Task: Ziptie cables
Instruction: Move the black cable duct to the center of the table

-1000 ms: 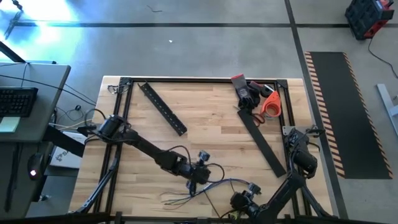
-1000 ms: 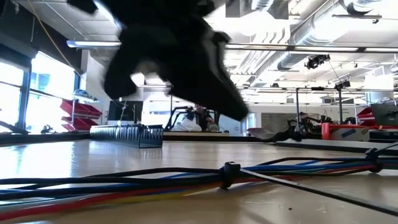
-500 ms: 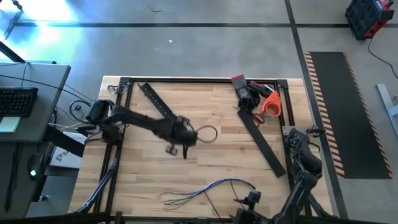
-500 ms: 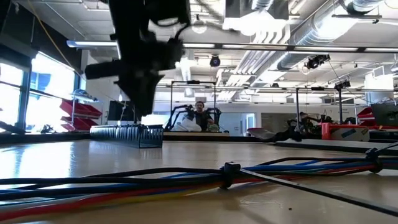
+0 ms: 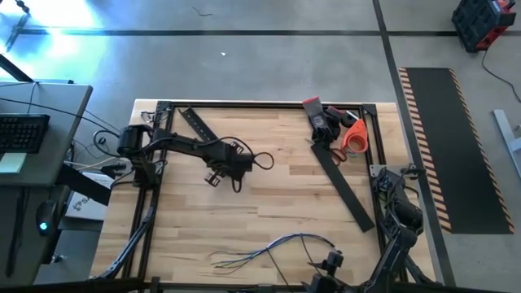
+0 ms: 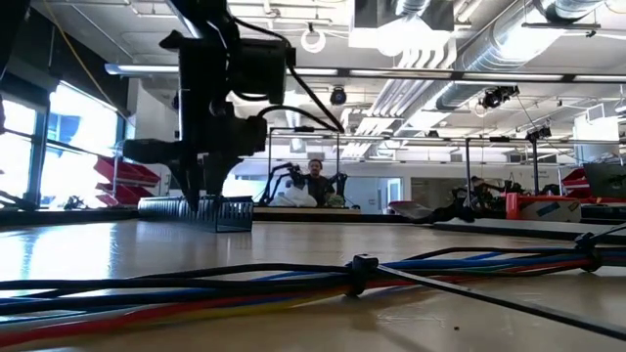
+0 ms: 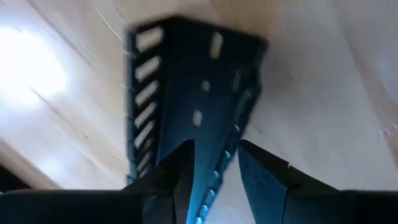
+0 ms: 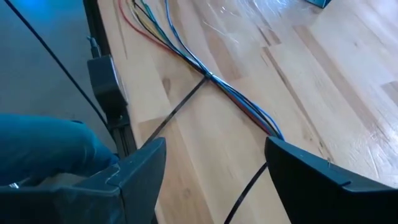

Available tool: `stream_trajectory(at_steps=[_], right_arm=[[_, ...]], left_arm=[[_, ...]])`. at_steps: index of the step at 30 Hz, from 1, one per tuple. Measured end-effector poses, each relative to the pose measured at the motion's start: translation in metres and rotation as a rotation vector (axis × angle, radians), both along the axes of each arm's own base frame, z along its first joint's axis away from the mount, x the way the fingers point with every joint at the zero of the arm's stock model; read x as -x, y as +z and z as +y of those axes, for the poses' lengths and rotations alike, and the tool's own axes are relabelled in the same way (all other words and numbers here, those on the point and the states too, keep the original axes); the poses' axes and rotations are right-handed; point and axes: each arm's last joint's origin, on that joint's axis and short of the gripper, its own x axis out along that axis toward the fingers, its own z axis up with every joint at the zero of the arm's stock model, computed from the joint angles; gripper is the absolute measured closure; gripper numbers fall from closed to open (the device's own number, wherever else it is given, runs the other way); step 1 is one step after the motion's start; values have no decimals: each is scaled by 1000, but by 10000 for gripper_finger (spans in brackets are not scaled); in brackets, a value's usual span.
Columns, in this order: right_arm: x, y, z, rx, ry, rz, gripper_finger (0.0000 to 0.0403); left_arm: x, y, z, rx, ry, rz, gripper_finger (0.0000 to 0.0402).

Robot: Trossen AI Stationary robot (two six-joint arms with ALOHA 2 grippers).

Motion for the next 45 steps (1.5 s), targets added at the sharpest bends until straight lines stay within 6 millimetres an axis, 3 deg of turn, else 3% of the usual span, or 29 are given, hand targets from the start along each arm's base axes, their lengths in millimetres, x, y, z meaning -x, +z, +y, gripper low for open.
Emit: stream_trajectory(at_steps=[4,12,22,31,41,45], right_arm=[[0,0,0,11,13,5,144],[-4,1,-2,56,25,-31,144],[-33,2,-20,89,-5,-32,144],[-51,2,-32,117,-5,-11,144],[-51,0,-33,91,-4,31,144],[-47,0,-31,89,-4,37,144]], left_arm=[[-5,-6,-6,42,13,-83,310],[-25,0,-35,250,130,-327,396],[-60,26,-72,539,275,-697,401],[-79,42,-74,699,292,-898,401],[-105,18,-78,798,294,-1043,401],[-111,11,-79,816,278,-1077,382]])
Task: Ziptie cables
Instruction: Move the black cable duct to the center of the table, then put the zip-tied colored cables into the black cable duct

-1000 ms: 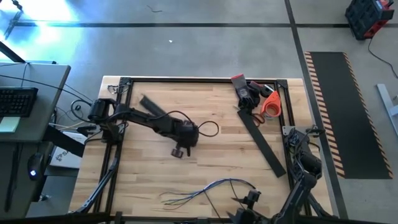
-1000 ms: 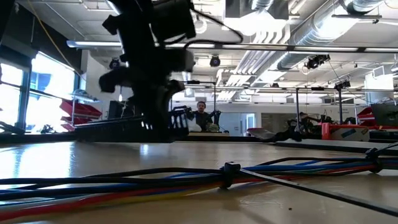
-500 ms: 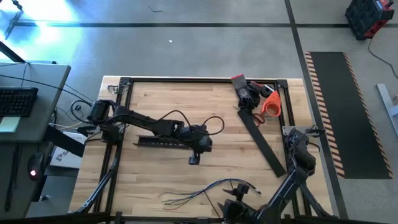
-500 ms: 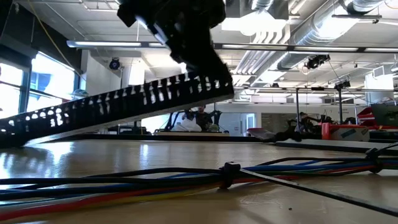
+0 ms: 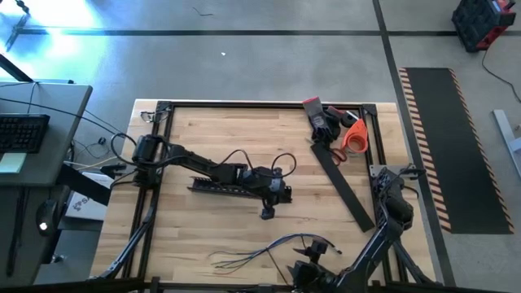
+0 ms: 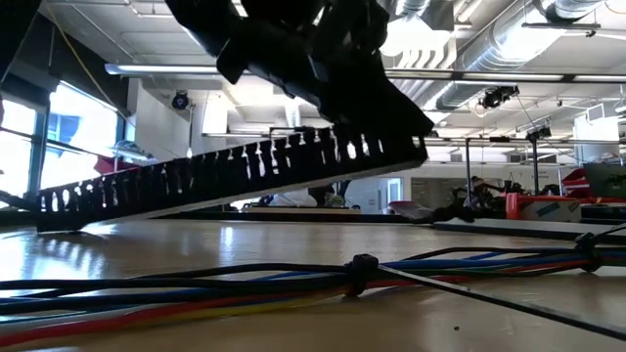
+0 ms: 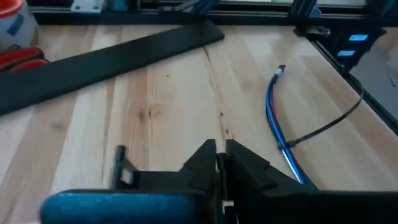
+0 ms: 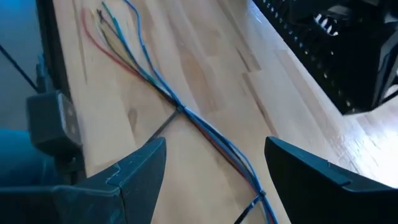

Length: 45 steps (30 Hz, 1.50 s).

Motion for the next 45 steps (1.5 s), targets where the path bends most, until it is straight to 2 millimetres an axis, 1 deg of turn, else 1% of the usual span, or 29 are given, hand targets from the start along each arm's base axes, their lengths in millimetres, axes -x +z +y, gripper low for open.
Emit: stream_trajectory(at_steps=[2,6,9,11,14,16,19,21,23,25,27,29,32,34,38,40,42,45], right_arm=[[3,0,2,-12,3,11,144],[10,-2,8,-68,20,89,144],[23,-3,10,-55,9,141,146],[36,-3,9,-37,-37,183,150],[54,-2,10,-33,-111,215,160],[65,-6,15,-39,-119,202,170],[82,-21,16,-54,-201,228,195],[95,-36,15,-36,-250,230,214],[106,-49,11,-17,-294,211,228],[115,-56,5,-24,-331,205,237],[121,-57,-2,-58,-336,189,240],[125,-55,-11,-107,-323,173,242],[133,-49,-34,-162,-301,176,243],[139,-49,-49,-224,-278,165,243],[148,-64,-74,-363,-211,172,238],[149,-73,-81,-428,-179,172,228],[150,-85,-87,-455,-175,173,213],[147,-97,-92,-488,-166,176,190]], left_arm=[[-1,0,-1,7,-18,8,364],[-6,14,-2,11,-46,-6,315],[-7,32,-10,-29,-77,8,282],[-7,49,-20,-78,-98,28,269],[2,72,-42,-167,-121,88,262],[13,82,-59,-184,-149,127,262],[31,93,-91,-21,-223,140,267],[47,97,-118,22,-284,154,272],[65,92,-144,-4,-262,162,277],[81,81,-164,-57,-206,172,281],[95,71,-178,-91,-134,178,285],[106,61,-187,-60,-78,179,288],[117,47,-193,8,-45,213,291],[123,40,-195,23,-32,237,293],[132,18,-187,21,46,296,293],[135,13,-186,26,73,300,293],[139,5,-183,35,95,310,293],[145,-6,-181,48,127,310,293]])
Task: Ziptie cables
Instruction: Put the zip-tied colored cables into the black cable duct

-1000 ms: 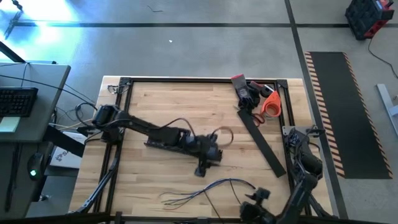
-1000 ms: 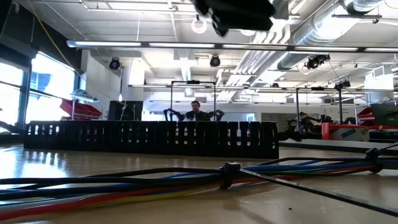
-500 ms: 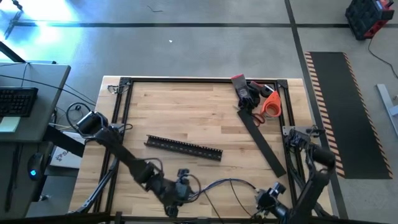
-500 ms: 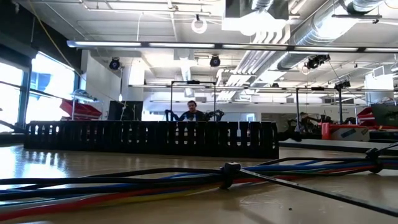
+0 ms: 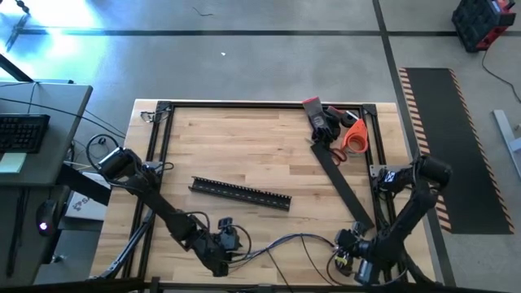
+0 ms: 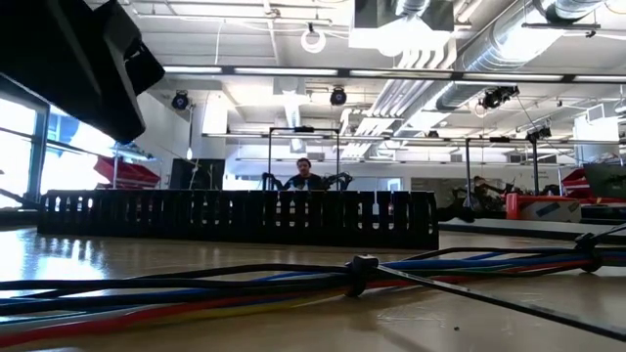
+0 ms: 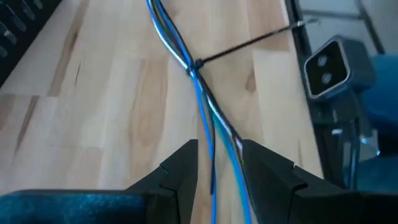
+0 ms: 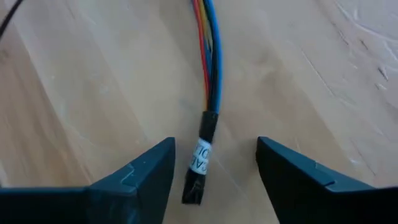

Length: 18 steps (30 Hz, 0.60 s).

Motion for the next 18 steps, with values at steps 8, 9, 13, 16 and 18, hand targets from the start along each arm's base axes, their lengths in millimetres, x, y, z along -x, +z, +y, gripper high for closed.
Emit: stream_trajectory(at_steps=[8,9,13,16,18], right_arm=[[-6,-5,-9,21,57,51,237],[-8,-5,-10,22,60,61,261],[-16,-2,-11,17,41,70,376],[-25,9,-13,55,-17,72,387],[-34,22,-13,80,-63,55,388]], left_arm=[[7,-12,1,19,17,-78,293],[7,-13,2,10,11,-87,293],[7,-18,3,-18,-17,-141,293],[1,-19,4,-38,-37,-191,293],[-1,-26,5,-25,-9,-189,292]])
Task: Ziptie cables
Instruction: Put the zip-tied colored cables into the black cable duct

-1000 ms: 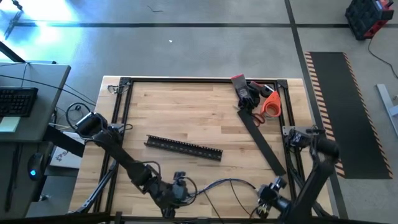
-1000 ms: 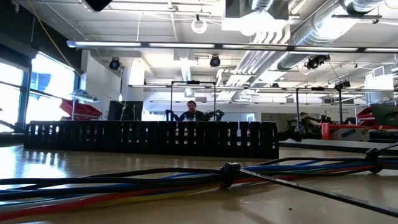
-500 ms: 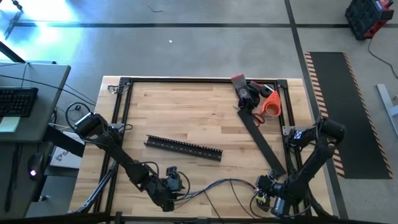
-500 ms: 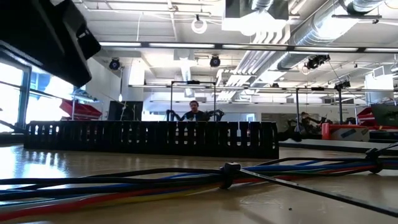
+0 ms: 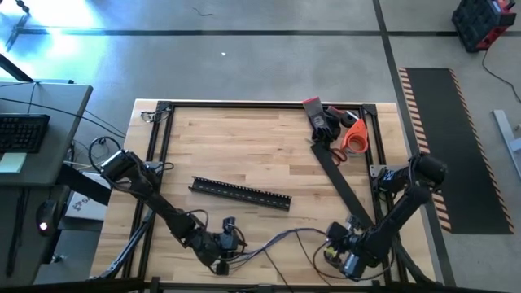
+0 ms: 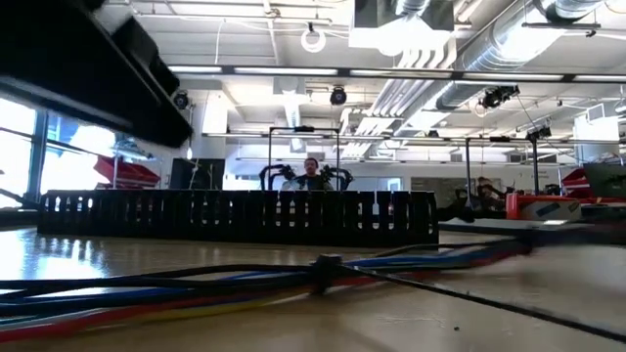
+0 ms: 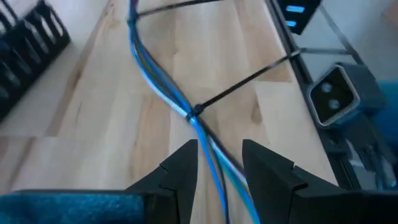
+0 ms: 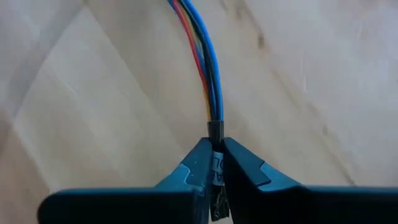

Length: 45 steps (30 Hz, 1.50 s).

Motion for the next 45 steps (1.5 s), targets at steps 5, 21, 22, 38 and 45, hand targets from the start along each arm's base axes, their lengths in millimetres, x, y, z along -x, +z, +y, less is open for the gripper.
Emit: stream_trajectory(at_steps=[5,21,22,38,45], right_arm=[[-17,43,8,53,-9,-31,398],[-45,143,28,128,169,-308,400],[-47,149,28,134,179,-325,400],[-52,202,35,173,324,-457,400],[-44,194,39,122,302,-409,400]], left_arm=[[-8,-14,3,64,-1,47,260],[-23,-45,-4,83,0,-60,195],[-24,-48,-3,74,13,-58,195],[-55,-62,-1,-6,120,-51,199],[-39,-51,-6,-120,127,32,257]])
